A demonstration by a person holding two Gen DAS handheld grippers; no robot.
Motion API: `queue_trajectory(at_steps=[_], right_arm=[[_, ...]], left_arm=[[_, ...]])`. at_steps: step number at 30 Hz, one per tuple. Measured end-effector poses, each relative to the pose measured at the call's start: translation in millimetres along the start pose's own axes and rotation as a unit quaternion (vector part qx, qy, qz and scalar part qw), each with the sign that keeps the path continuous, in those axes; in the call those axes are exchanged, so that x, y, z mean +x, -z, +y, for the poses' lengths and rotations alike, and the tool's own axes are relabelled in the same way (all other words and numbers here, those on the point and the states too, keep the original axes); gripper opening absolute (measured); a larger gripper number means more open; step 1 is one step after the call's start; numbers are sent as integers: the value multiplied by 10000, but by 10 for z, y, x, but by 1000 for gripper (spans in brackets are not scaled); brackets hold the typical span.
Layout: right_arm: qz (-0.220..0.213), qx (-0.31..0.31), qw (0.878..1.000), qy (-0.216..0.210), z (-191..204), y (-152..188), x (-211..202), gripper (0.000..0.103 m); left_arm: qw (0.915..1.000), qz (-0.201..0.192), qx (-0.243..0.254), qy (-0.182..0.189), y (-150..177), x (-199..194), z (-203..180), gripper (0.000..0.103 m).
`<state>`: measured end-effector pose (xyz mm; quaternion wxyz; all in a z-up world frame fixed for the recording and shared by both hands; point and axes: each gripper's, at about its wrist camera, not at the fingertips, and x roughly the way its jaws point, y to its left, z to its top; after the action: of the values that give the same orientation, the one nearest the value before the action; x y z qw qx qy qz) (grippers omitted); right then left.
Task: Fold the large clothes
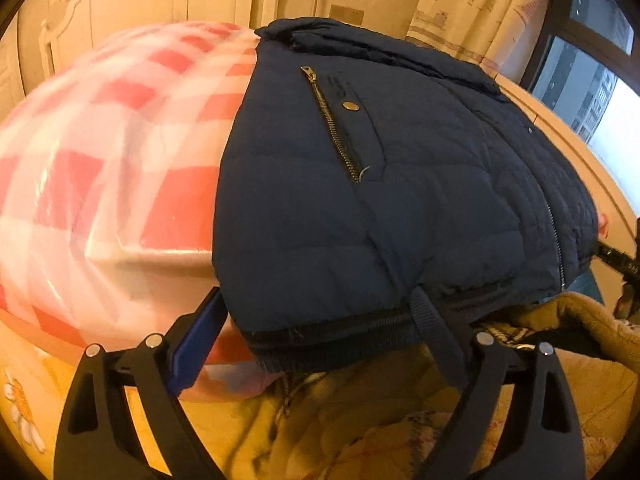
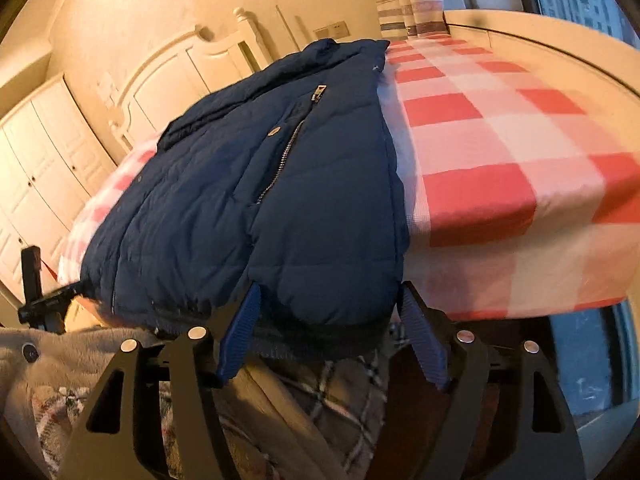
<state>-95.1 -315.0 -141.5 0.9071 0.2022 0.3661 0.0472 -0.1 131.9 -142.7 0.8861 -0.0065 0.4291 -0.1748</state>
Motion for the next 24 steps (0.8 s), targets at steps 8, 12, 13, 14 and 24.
queue_trajectory(at_steps=[8, 12, 13, 14, 24], right_arm=[[-72, 472, 9969, -626, -142, 70, 95, 53], [-158, -246, 9987, -407, 192, 57, -142, 23], [-312, -453, 9978, -357, 314, 17, -264, 22], [-455, -532, 9968, -382, 379, -23, -347, 21], [-440, -469, 9974, -335, 426, -255, -188, 25]], left_arm=[[9955, -98, -413, 846, 38, 80, 152, 68], [9980, -422, 213, 415, 63, -207, -105, 34], [9967, -640, 411, 287, 52, -356, -199, 32], [9951, -800, 536, 220, 22, -453, -255, 31], [9985, -469, 68, 284, -175, -195, -142, 79]])
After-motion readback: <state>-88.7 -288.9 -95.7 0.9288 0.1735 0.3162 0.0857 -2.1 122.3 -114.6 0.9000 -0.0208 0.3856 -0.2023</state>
